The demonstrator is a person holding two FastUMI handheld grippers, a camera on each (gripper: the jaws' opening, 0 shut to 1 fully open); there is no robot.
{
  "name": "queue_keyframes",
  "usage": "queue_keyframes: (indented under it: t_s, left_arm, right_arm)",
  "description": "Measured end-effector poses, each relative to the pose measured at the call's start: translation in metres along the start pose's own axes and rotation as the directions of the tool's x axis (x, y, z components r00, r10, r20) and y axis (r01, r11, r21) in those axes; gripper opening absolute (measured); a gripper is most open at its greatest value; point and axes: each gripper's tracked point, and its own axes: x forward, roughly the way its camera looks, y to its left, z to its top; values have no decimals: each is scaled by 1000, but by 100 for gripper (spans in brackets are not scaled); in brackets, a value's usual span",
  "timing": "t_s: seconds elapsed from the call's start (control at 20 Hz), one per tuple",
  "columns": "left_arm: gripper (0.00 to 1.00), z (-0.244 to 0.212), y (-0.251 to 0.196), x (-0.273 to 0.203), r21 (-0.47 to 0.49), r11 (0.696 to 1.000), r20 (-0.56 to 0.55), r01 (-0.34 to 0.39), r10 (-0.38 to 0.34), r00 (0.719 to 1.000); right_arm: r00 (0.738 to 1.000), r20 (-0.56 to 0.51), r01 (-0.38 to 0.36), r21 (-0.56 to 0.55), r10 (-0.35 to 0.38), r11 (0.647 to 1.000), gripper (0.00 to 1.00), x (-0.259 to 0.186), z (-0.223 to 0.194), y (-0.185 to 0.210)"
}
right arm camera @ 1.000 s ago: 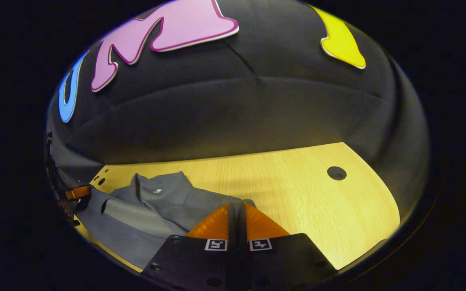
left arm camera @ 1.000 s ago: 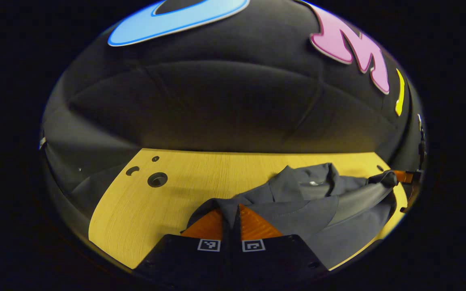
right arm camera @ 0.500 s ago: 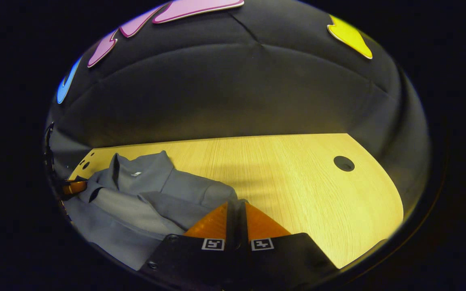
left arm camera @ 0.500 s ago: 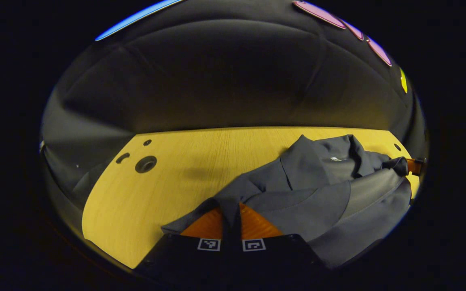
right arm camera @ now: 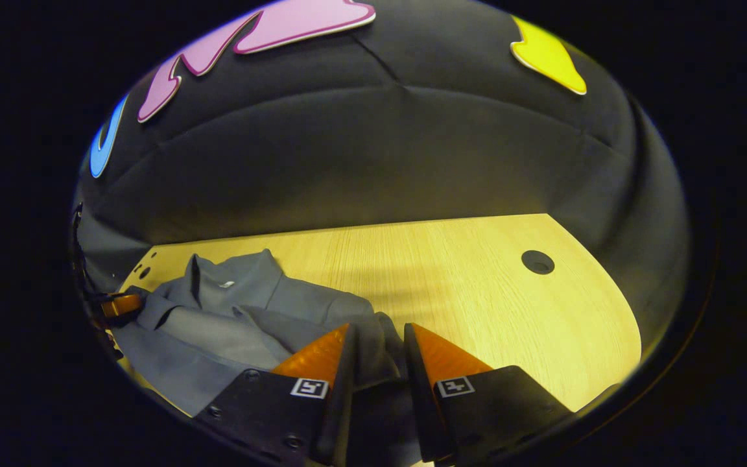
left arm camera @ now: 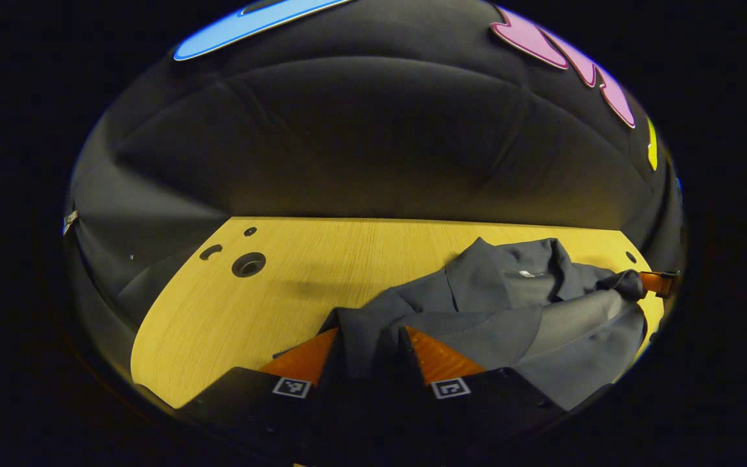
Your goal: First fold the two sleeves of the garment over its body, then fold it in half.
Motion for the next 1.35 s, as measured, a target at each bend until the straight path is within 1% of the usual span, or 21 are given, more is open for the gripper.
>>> queue_keyframes:
  t_s: [0.05,0.1,0.15,0.2,0.25,0.3,0.35,0.4,0.45,0.5,0.65,0.7,0.75,0.95,1.05,1.15,1.35]
  left_arm:
    - [60,0,-2,-8,4,1000,5,3,-3,1000]
    - [64,0,-3,-15,13,1000,11,3,-3,1000]
    - [72,1,-4,-24,25,1000,17,-1,0,1000]
    - [82,3,-5,-32,34,999,21,0,0,1000]
    - [86,4,-8,-43,41,999,29,4,-5,1000]
    - [90,8,-10,-54,48,999,39,8,-10,999]
    - [91,10,-11,-66,50,999,53,12,-14,998]
    - [92,14,-15,-79,49,999,67,23,-26,997]
    - [92,16,-20,-93,47,998,79,43,-47,996]
    - [92,19,-25,-108,47,997,92,69,-73,993]
    - [93,28,-38,-170,72,990,133,119,-127,983]
    - [92,27,-43,-191,78,988,141,135,-145,979]
    - [94,26,-47,-207,80,986,145,146,-157,977]
    - [94,18,-61,-264,81,979,157,187,-198,968]
    - [94,11,-65,-289,87,975,161,203,-215,963]
    - [94,2,-68,-312,86,973,161,216,-227,960]
    - [94,-20,-65,-344,44,970,147,238,-242,959]
  right_arm:
    - [1000,11,-4,13,4,1000,49,-8,3,1]
    - [1000,20,-8,21,7,1000,48,-18,5,1]
    - [1000,25,-6,22,6,1000,62,-28,7,0]
    - [999,32,-2,15,1,1000,67,-36,9,-1]
    - [999,38,12,0,-12,1000,67,-46,11,-5]
    - [999,49,11,-11,-11,1000,69,-58,15,-3]
    - [998,59,8,-18,-7,1000,72,-71,19,-2]
    - [998,67,1,-21,1,1000,78,-84,22,1]
    - [997,80,-8,-25,10,1000,67,-97,26,7]
    - [995,94,-15,-29,18,999,81,-109,29,9]
    - [990,127,-56,-61,64,997,81,-160,42,28]
    - [987,139,-75,-66,83,995,82,-178,46,37]
    - [984,151,-86,-73,96,994,82,-190,50,42]
    - [972,183,-129,-101,146,986,82,-240,54,64]
    - [966,196,-149,-118,170,982,82,-262,51,74]
    - [959,206,-161,-164,193,973,82,-283,44,83]
    - [951,210,-186,-205,229,961,83,-318,25,102]
